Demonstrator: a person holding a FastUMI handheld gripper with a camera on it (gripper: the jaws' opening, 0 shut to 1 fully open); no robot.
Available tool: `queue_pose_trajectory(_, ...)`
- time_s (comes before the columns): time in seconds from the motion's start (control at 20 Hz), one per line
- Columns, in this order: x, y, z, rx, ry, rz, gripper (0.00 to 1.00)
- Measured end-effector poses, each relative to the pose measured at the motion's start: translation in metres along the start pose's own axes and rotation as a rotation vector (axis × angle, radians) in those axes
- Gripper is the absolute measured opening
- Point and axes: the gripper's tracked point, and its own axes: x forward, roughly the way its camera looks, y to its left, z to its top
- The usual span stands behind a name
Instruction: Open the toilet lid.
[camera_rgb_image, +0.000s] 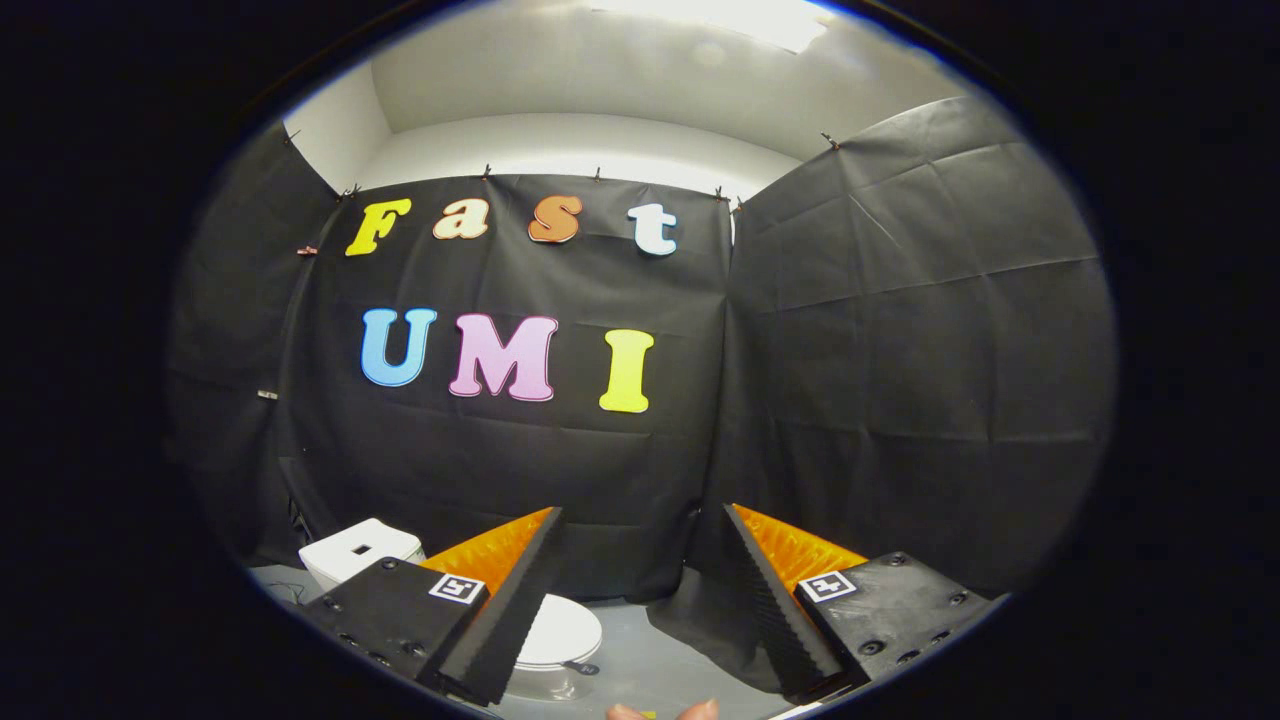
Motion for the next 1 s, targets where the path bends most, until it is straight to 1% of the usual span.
queue_pose_trajectory(0.25, 0.017, 0.008, -0.019, -0.001, -0.008, 0.025, 0.98)
queue_pose_trajectory(0.4, 0.032, 0.023, -0.045, 0.026, 0.0, 0.061, 0.98)
queue_pose_trajectory(0.5, 0.049, 0.026, -0.074, 0.022, 0.019, 0.06, 0.98)
queue_pose_trajectory(0.7, 0.078, 0.03, -0.134, -0.027, 0.034, 0.054, 0.98)
queue_pose_trajectory(0.8, 0.09, 0.03, -0.162, -0.031, 0.032, 0.046, 0.98)
queue_pose_trajectory(1.0, 0.108, 0.041, -0.209, -0.048, -0.007, 0.063, 0.98)
